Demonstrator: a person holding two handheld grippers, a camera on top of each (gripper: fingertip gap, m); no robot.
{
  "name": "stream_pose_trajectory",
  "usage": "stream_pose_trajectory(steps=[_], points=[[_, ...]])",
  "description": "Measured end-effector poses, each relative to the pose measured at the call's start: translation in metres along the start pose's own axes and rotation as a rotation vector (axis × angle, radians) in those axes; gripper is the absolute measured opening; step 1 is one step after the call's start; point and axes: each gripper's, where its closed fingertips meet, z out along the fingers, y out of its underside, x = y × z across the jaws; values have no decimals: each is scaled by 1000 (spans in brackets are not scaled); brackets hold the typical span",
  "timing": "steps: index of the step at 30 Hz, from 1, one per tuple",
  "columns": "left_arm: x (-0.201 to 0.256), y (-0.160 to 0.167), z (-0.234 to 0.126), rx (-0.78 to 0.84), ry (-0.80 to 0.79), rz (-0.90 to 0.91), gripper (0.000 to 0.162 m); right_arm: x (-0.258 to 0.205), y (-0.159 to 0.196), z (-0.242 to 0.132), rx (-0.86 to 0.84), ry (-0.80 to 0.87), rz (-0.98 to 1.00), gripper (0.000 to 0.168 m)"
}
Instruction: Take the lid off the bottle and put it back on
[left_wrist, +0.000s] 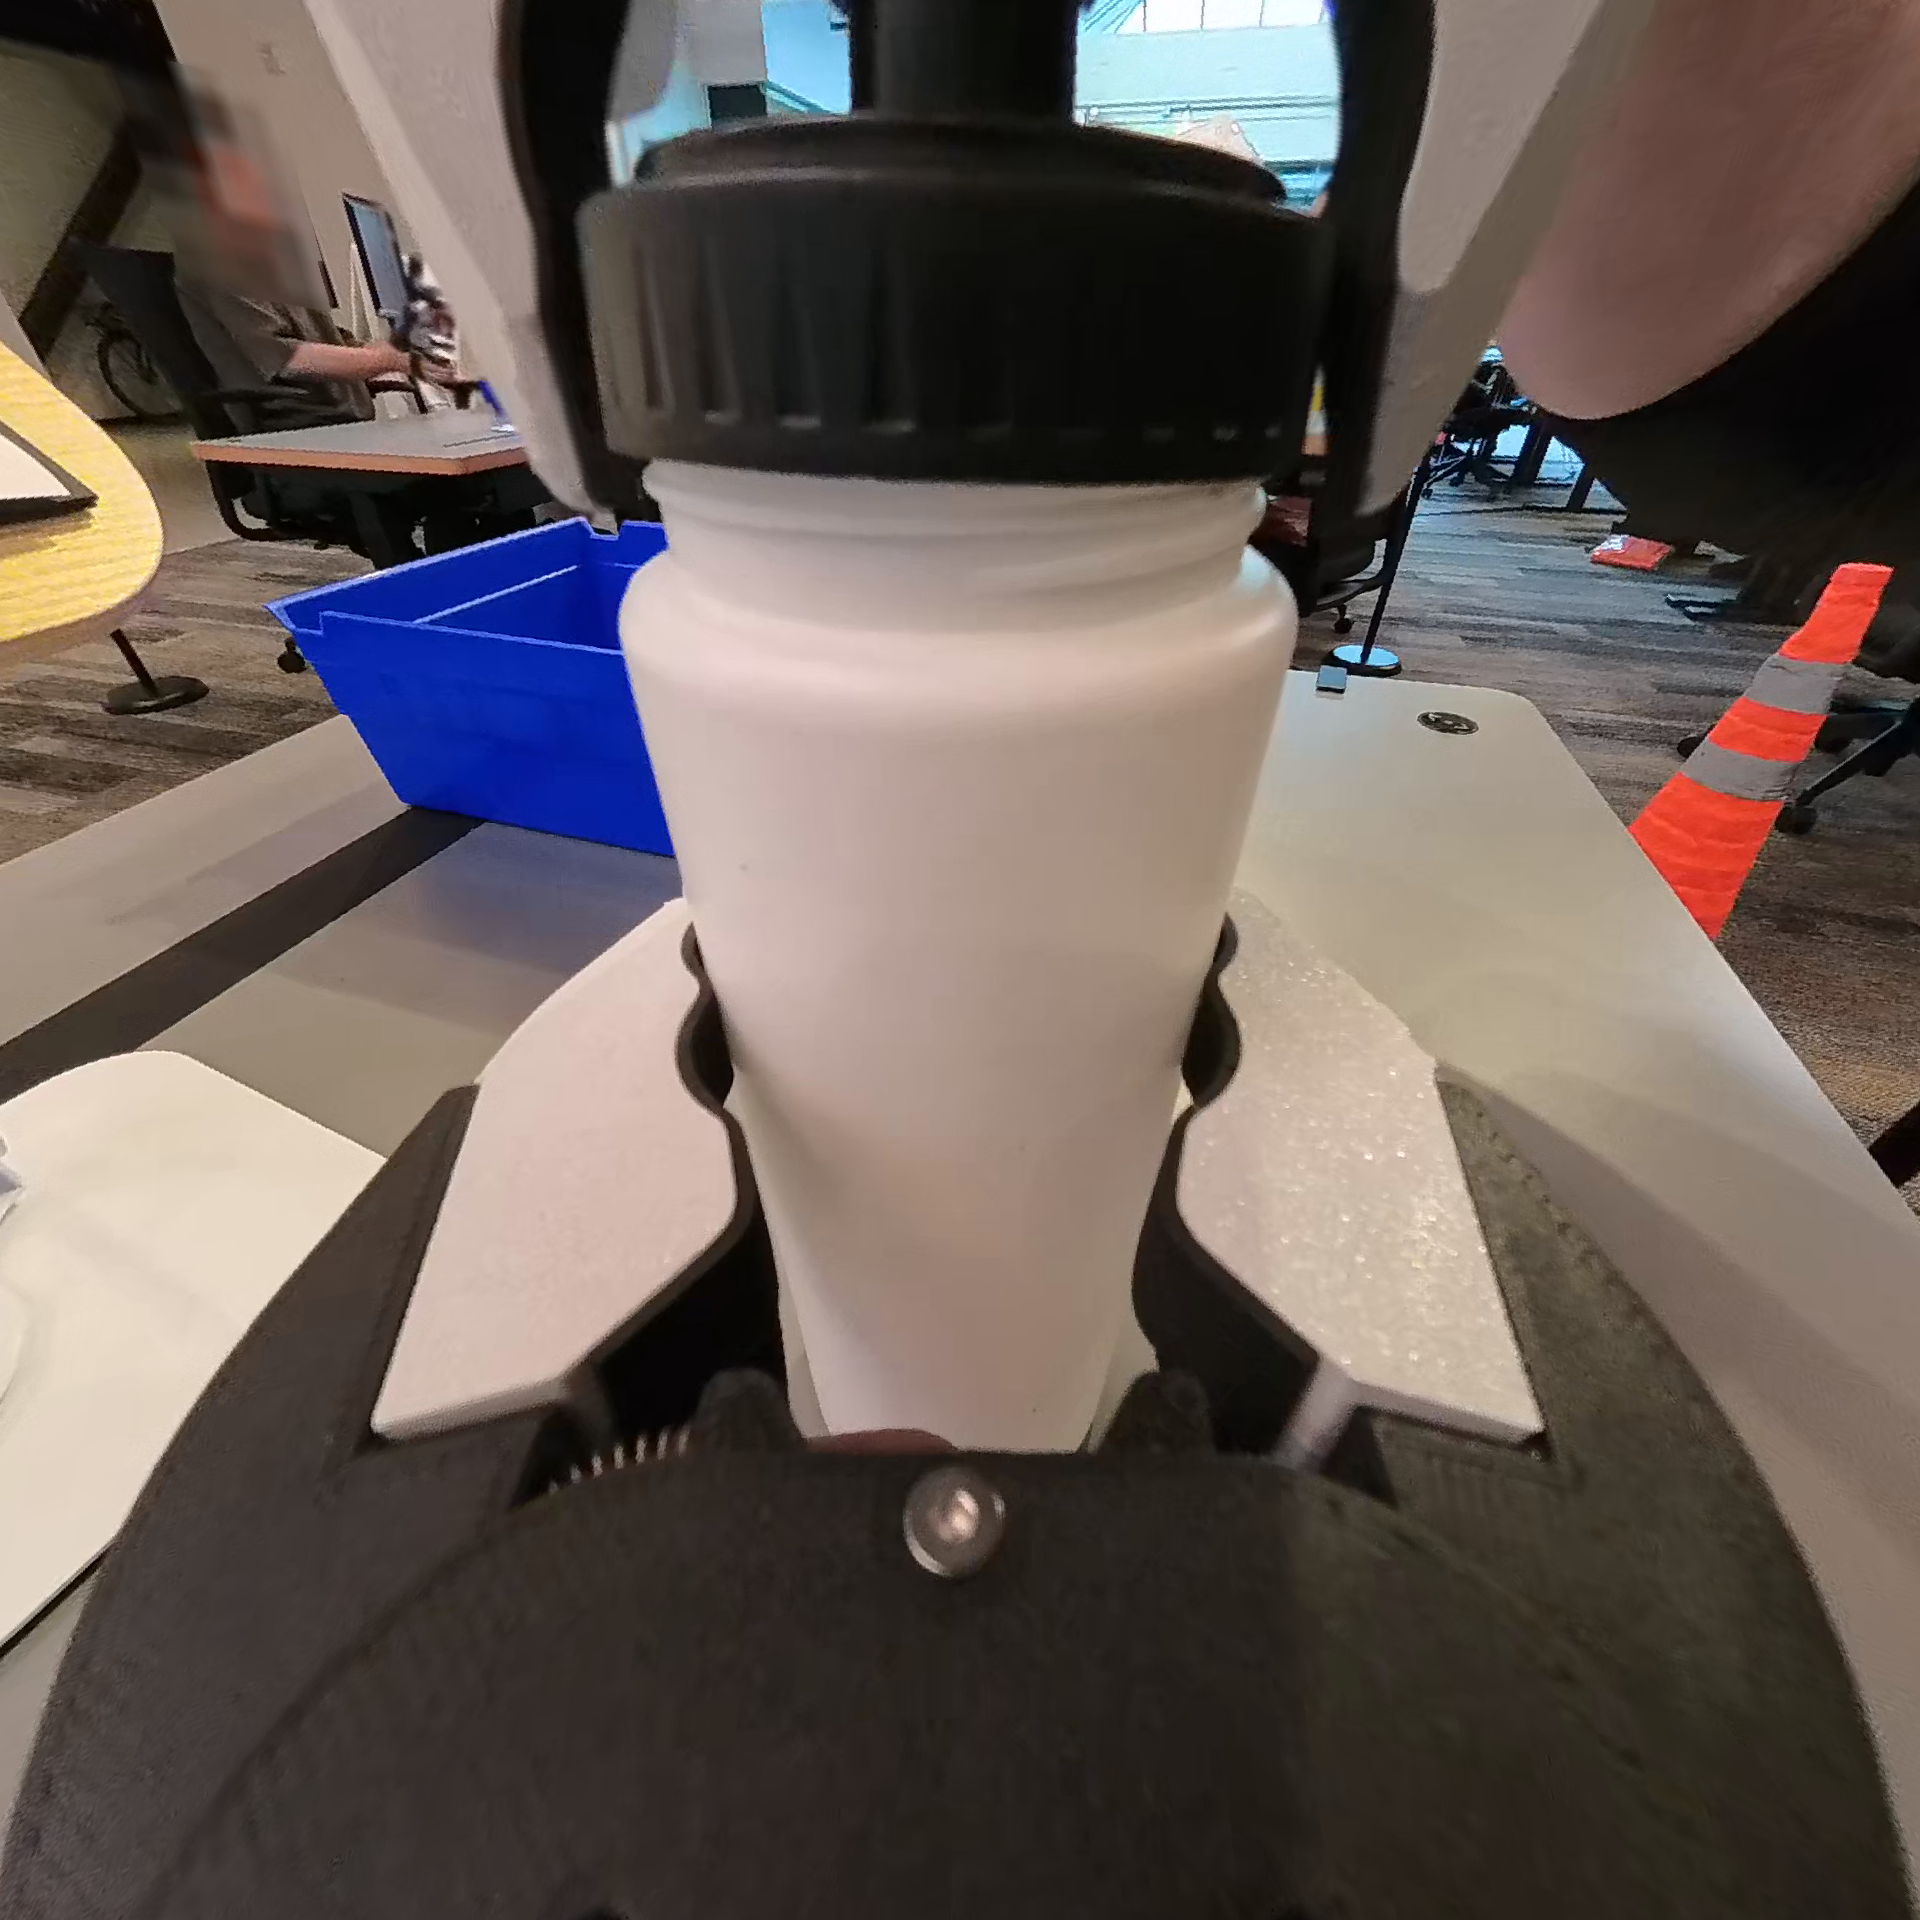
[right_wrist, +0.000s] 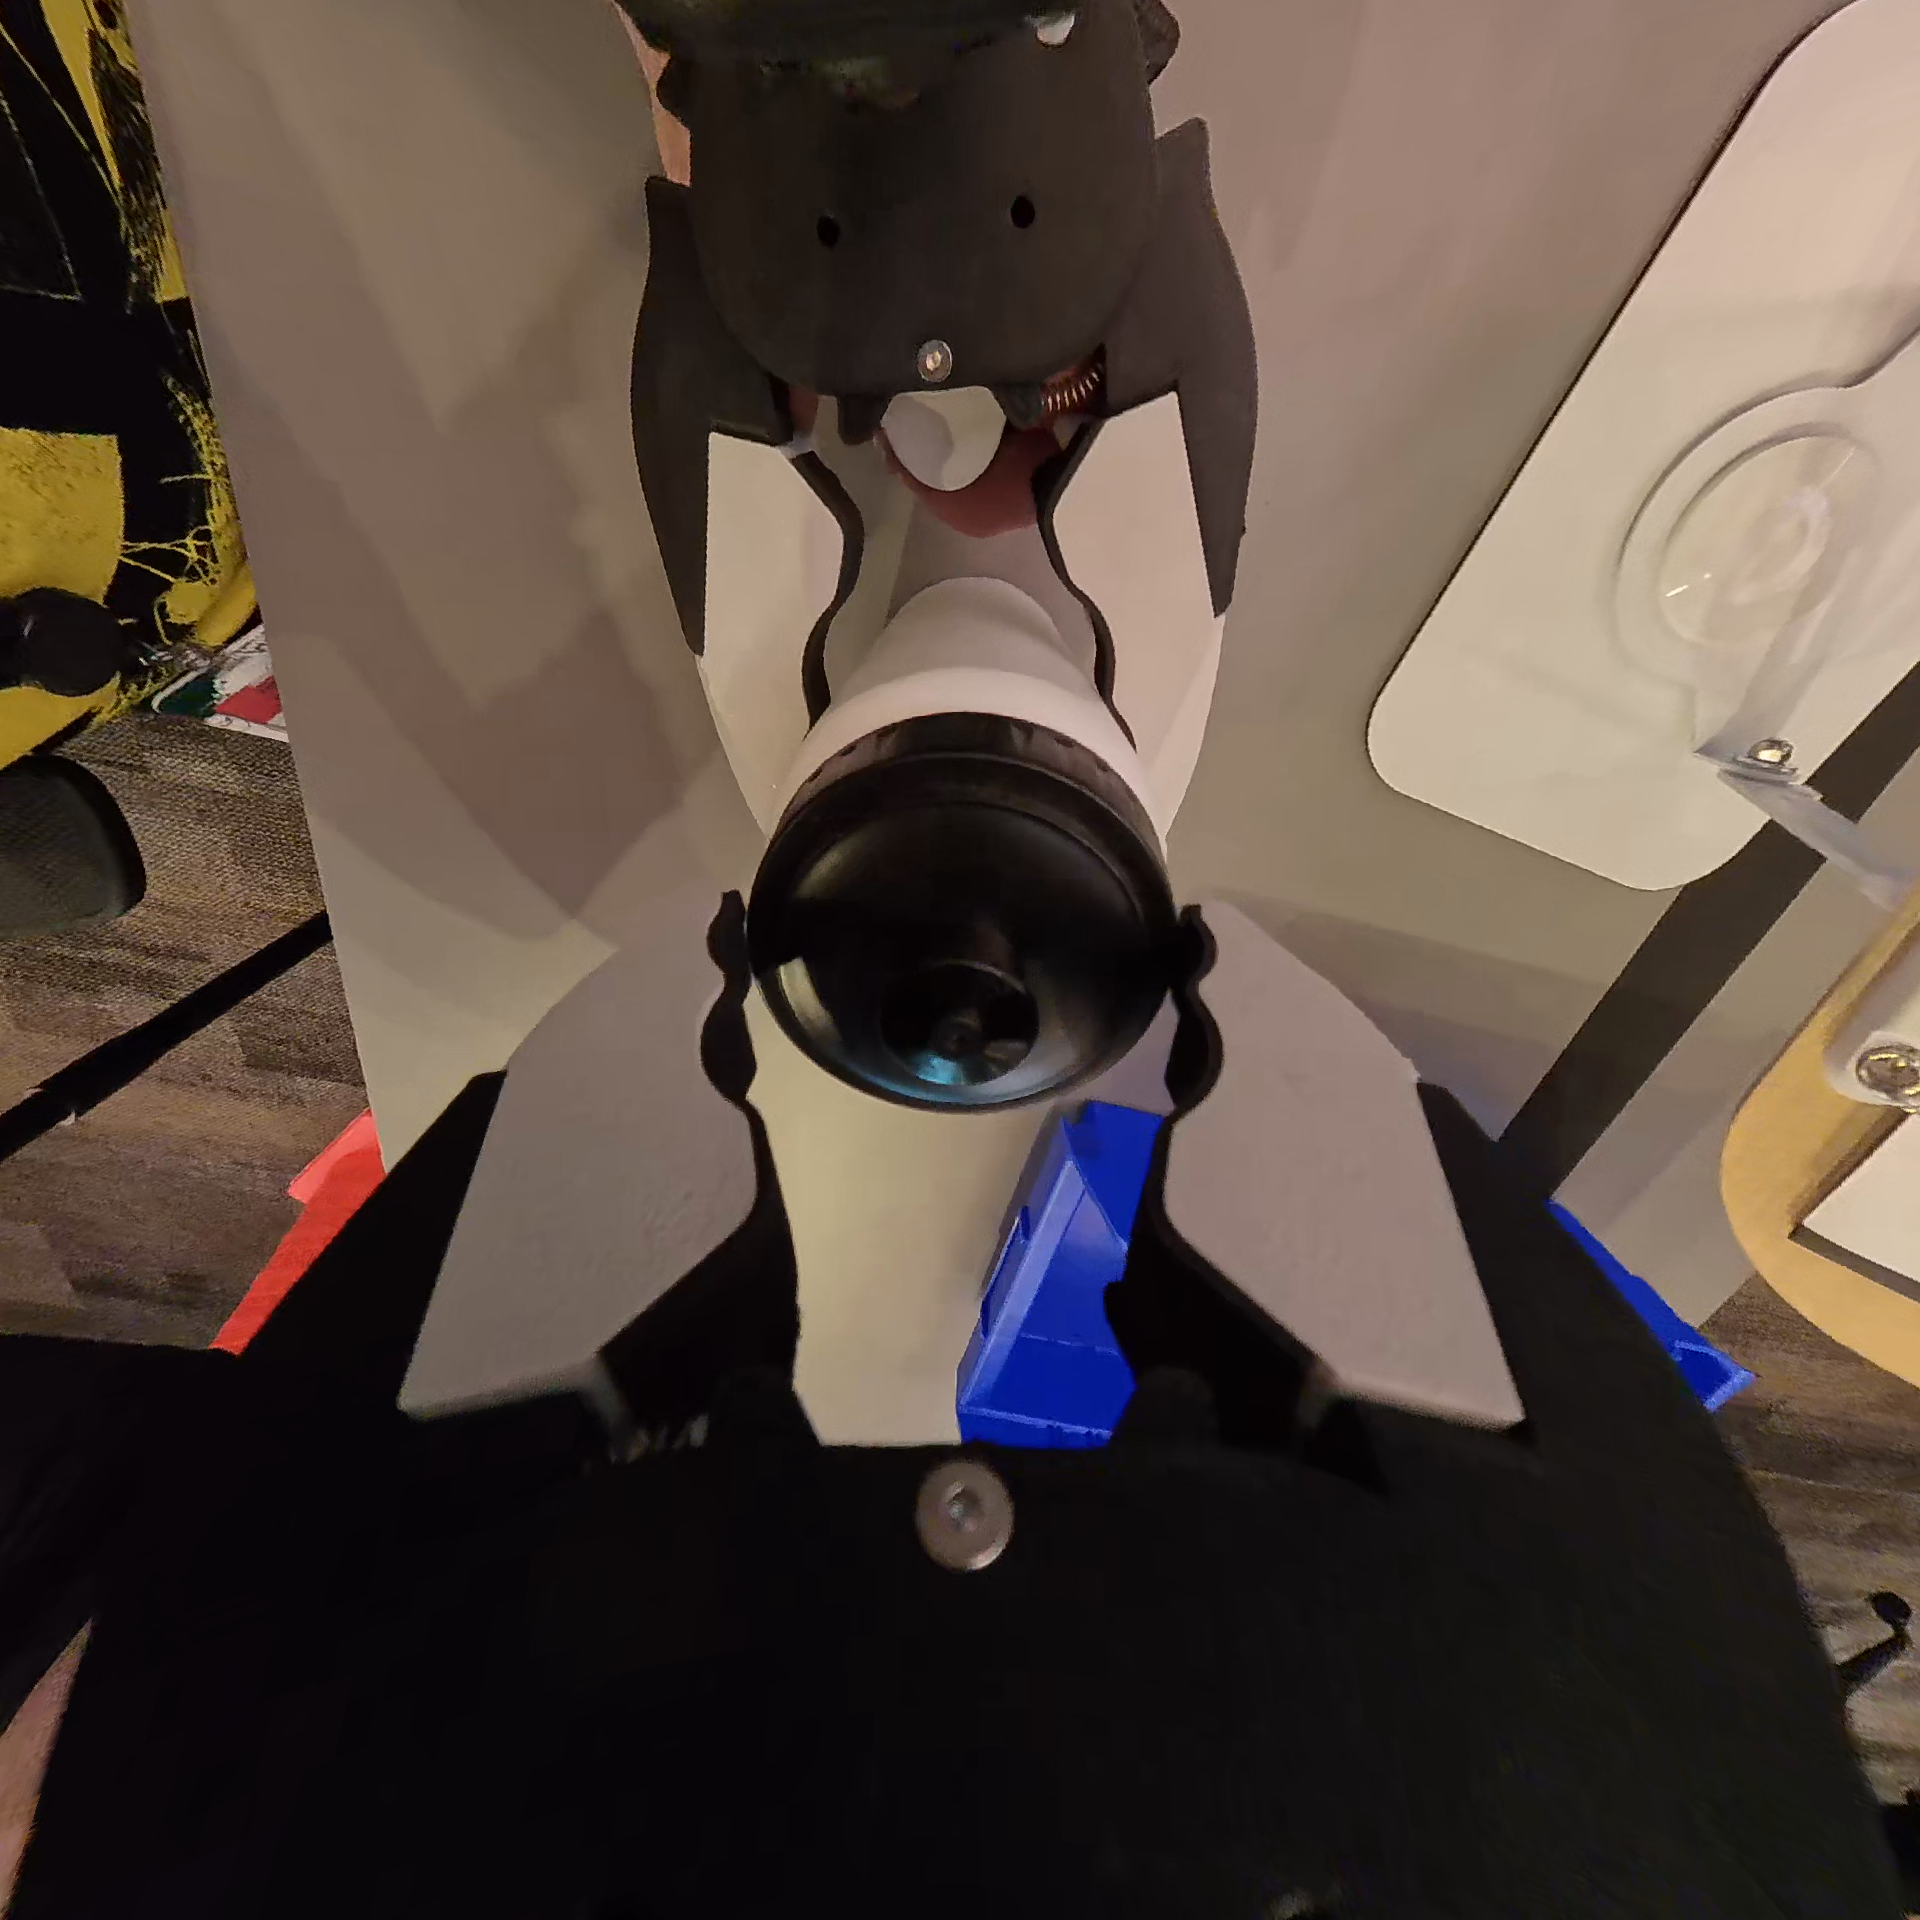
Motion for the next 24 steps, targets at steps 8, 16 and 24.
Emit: stream_pose_trajectory(steps=[8, 16, 24], points=[[1, 0, 0, 1, 5, 1, 87, -1, -2, -7, 15, -18, -27, 73], [5, 0, 1, 0, 26, 4, 86, -3, 2, -8, -134, -4, -200, 73], [6, 0, 0, 4, 42, 2, 86, -3, 3, -8, -229, 26, -334, 72]])
